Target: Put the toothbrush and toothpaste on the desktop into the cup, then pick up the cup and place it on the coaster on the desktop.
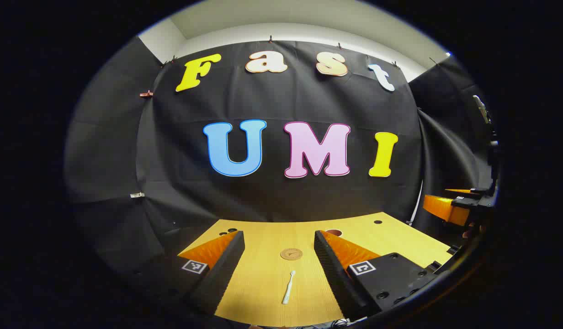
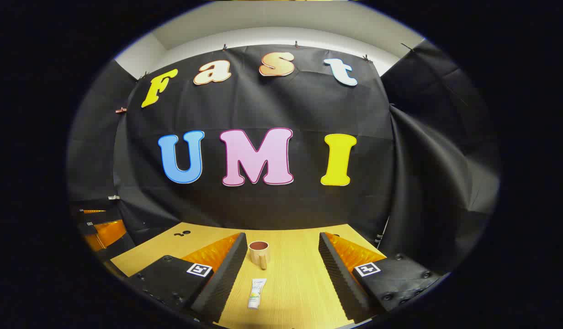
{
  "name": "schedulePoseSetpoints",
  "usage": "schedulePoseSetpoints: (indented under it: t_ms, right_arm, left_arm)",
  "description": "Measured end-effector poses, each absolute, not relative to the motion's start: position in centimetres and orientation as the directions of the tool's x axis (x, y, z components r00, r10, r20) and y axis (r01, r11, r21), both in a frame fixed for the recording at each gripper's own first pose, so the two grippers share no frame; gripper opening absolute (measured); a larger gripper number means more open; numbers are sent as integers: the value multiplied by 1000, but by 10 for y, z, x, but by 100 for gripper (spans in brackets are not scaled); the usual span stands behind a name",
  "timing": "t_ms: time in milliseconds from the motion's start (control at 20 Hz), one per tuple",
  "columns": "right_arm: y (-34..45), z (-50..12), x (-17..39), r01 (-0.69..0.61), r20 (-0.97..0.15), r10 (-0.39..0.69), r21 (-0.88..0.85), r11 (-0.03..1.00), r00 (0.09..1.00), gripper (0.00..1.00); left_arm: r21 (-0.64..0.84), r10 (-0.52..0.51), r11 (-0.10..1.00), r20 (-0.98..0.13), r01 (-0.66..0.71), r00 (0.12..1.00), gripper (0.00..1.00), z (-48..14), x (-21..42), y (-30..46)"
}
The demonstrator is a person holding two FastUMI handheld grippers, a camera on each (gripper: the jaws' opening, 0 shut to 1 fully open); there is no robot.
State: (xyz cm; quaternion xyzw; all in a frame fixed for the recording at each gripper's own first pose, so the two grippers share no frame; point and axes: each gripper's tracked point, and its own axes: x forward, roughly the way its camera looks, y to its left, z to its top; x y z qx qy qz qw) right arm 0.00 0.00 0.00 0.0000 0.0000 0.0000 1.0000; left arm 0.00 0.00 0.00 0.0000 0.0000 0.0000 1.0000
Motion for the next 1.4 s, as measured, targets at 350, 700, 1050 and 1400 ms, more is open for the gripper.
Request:
schedulePoseSetpoints:
  t_ms: [350,700,1050,1400]
  right_arm:
    - [7,-14,10,-12,-47,11,-14,1000,999,97]
    - [9,-30,16,-19,-101,17,-20,1000,995,97]
    - [10,-45,26,-35,-156,31,-25,999,987,97]
    - [27,-74,58,-105,-274,86,-56,993,958,97]
  left_arm:
    - [-10,-15,1000,-9,15,1000,97,-1,10,-2]
    - [-8,-8,1000,-24,7,1000,97,-8,22,-1]
    - [-16,-3,1000,-42,3,999,97,-14,29,-4]
    - [-23,27,999,-75,-28,997,97,-25,38,-1]
